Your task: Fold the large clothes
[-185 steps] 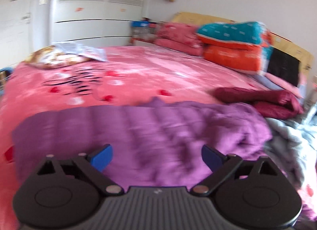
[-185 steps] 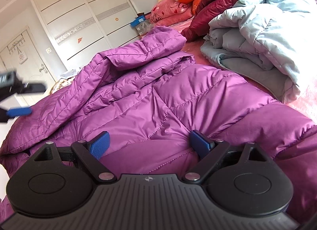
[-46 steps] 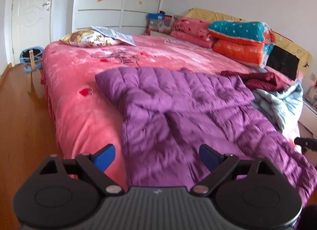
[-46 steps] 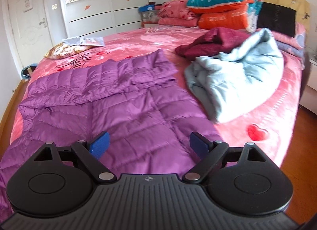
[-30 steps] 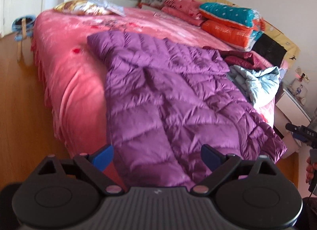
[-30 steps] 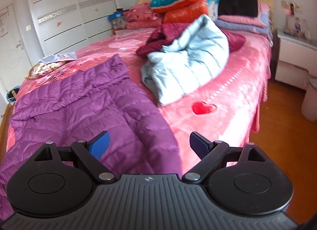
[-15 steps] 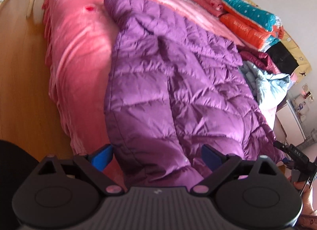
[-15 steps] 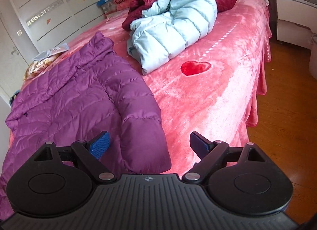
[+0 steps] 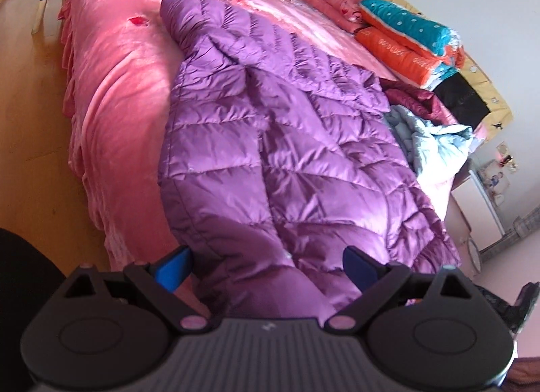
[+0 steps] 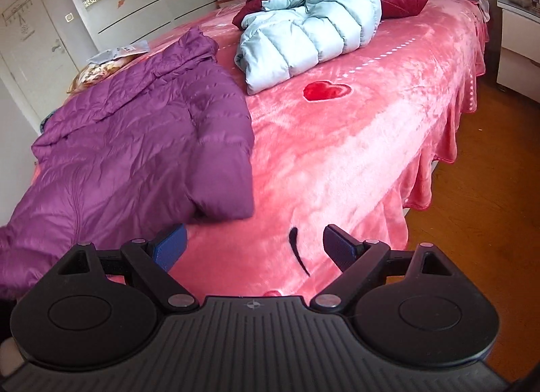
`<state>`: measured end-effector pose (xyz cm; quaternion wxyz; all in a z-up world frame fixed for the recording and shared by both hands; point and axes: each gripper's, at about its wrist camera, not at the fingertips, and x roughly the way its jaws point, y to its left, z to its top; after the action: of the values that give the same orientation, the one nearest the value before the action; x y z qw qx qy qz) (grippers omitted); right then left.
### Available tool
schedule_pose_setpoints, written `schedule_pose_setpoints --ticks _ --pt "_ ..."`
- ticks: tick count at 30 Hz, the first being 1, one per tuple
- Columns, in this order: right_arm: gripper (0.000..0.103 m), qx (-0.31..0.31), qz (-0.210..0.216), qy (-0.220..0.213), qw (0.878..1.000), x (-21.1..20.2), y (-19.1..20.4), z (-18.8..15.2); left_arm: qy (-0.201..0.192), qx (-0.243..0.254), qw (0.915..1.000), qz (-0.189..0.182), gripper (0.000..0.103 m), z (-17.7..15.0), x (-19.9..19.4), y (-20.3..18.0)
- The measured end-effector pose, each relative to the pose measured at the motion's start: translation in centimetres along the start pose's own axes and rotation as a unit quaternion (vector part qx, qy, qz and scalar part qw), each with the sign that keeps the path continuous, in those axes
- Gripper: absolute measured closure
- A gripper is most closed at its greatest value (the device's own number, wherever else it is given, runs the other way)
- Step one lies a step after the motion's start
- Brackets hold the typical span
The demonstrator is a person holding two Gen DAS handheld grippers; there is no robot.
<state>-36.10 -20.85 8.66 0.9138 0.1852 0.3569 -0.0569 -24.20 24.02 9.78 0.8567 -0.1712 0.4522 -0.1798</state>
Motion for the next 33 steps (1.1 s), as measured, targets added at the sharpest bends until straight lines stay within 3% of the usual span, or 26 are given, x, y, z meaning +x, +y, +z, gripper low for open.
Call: schedule_pose_setpoints --ticks 6,11,15,16,17,20,23,27,33 --pt "0.0 -0.016 -0.004 -0.008 1.0 1.8 0.9 1.1 0.006 0.024 0.9997 -0.007 0.007 -0.9 -1.1 -1.3" --pt "0.0 -0.065 -0.041 -0.015 0.997 4.3 3.0 2.5 0.019 0.052 0.9984 -0.006 0.004 -1.9 -1.3 -2.4" --pt "0.0 -0.096 -0.056 -0.058 0.992 4.7 4.2 3.1 0.033 0.068 0.9972 -0.004 0.003 -2.5 -1.3 -2.9" --pt "0.004 -0.091 -0.057 -0.067 0.992 4.7 4.1 3.4 0.037 0.071 0.9968 -0.004 0.002 -2.6 -1.3 -2.9" --pt "0.024 -0.081 -0.058 -0.072 0.992 4.9 3.8 3.7 0.042 0.074 0.9964 -0.004 0.002 -2.7 -1.2 -3.0" --pt "0.06 -0.056 -0.069 -0.081 0.993 5.1 3.3 4.5 0.057 0.085 0.9947 -0.005 0.002 -3.0 -1.0 -3.3" --pt "0.076 -0.04 -0.104 -0.123 0.986 3.5 3.1 5.0 0.076 0.103 0.9918 -0.008 0.001 -3.3 -0.5 -3.7" --pt "0.081 -0.021 -0.136 -0.124 0.983 3.2 1.9 5.0 0.111 0.127 0.9857 -0.005 0.001 -3.9 0.9 -4.4" --pt "0.084 -0.003 -0.132 -0.115 0.985 3.5 1.6 4.5 0.148 0.175 0.9727 0.033 0.001 -4.8 3.1 -5.4"
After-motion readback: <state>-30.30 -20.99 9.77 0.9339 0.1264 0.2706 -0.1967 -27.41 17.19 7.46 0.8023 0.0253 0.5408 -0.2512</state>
